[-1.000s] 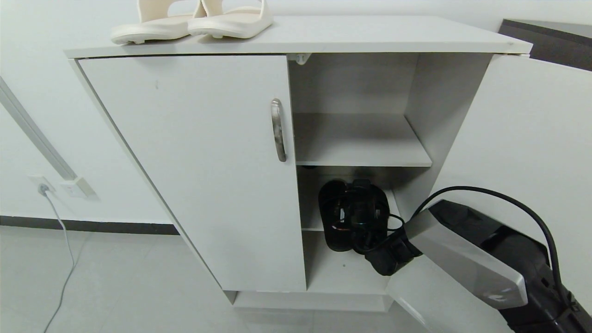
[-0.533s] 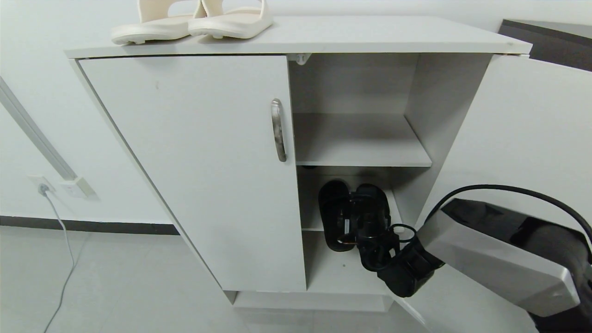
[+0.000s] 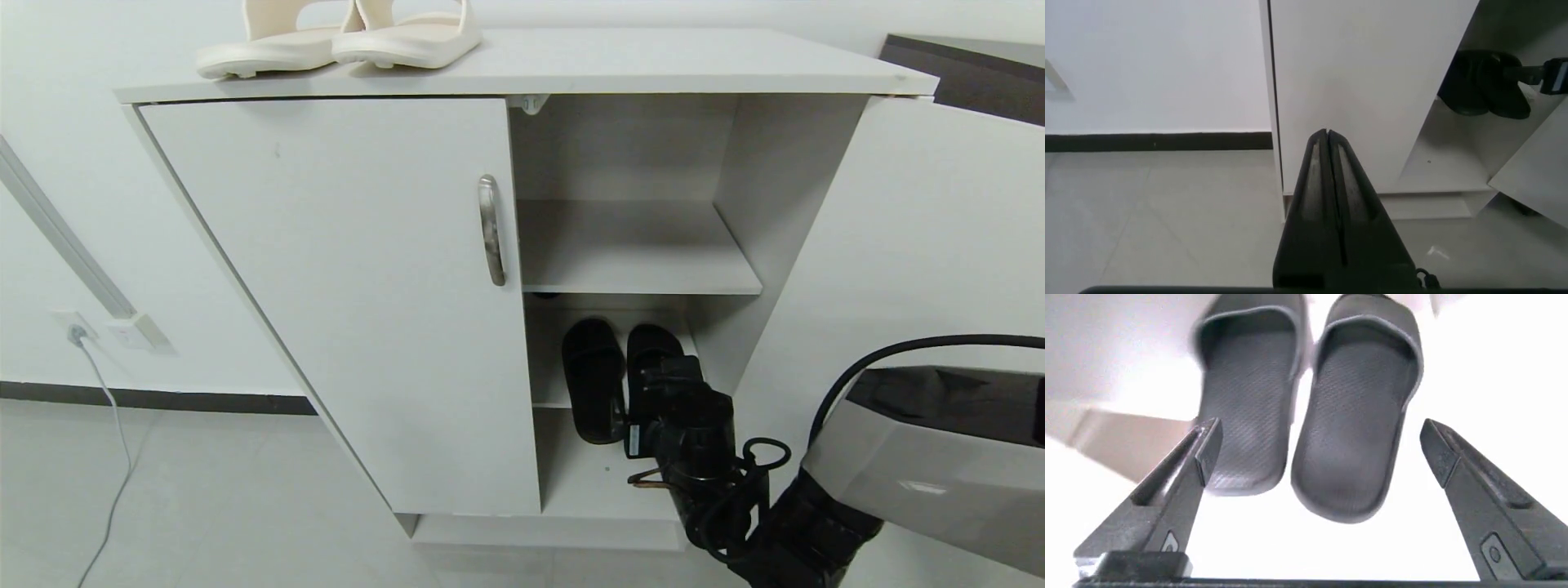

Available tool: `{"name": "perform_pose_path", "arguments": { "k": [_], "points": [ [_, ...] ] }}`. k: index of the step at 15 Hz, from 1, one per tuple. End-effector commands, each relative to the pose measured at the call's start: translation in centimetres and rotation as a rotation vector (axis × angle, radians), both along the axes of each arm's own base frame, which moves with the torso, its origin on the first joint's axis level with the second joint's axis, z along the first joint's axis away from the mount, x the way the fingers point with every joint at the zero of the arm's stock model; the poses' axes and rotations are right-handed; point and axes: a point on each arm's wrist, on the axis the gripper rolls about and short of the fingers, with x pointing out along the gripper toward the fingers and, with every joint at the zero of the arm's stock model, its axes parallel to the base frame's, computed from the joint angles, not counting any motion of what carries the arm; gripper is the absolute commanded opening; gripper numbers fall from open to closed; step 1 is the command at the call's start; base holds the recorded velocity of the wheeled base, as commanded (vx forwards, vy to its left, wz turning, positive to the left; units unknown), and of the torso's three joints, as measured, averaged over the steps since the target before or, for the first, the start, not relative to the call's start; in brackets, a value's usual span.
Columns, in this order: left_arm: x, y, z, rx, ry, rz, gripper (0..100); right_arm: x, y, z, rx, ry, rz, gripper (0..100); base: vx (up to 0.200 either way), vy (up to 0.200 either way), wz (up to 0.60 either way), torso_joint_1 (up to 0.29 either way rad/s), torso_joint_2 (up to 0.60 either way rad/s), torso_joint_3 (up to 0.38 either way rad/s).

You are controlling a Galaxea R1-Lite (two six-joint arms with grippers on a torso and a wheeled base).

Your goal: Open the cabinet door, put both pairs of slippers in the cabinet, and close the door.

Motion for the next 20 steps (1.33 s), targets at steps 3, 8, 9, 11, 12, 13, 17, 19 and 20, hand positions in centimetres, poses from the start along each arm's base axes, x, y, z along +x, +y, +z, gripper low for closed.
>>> {"name": "perform_pose_path", "arguments": {
  "k": [3,8,9,11,12,13,17,19,20],
  "points": [
    [0.0,0.0,0.0,0.0,0.001,0.0,0,-2.7,-0.3,1.1,-0.01,0.006,0.048,100,0.0,0.0,0.0,0.0,0.0,0.0],
    [0.0,0.0,0.0,0.0,0.001,0.0,0,-3.1,-0.2,1.2,-0.008,0.006,0.058,100,0.0,0.0,0.0,0.0,0.0,0.0],
    [0.0,0.0,0.0,0.0,0.001,0.0,0,-3.2,-0.2,1.2,-0.009,0.006,0.058,100,0.0,0.0,0.0,0.0,0.0,0.0],
    [0.0,0.0,0.0,0.0,0.001,0.0,0,-3.2,-0.1,1.0,-0.013,0.009,0.06,100,0.0,0.0,0.0,0.0,0.0,0.0],
    [0.0,0.0,0.0,0.0,0.001,0.0,0,-3.3,0.0,0.8,-0.016,0.013,0.064,100,0.0,0.0,0.0,0.0,0.0,0.0],
    [0.0,0.0,0.0,0.0,0.001,0.0,0,-3.3,0.1,0.7,-0.018,0.013,0.068,100,-0.2,0.0,0.0,0.002,0.0,-0.002],
    [0.0,0.0,0.0,0.0,0.001,0.0,0,-3.3,0.1,0.7,-0.019,0.014,0.068,100,-0.2,0.0,0.0,0.001,0.01,0.002],
    [0.0,0.0,0.0,0.0,0.001,0.0,0,-3.4,0.2,0.4,-0.025,0.021,0.069,100,-0.2,0.0,0.0,0.0,0.0,0.007],
    [0.0,0.0,0.0,0.0,0.001,0.0,0,-3.3,0.2,0.3,-0.028,0.023,0.066,100,0.0,0.0,0.0,0.0,0.0,0.0]
  ]
}}
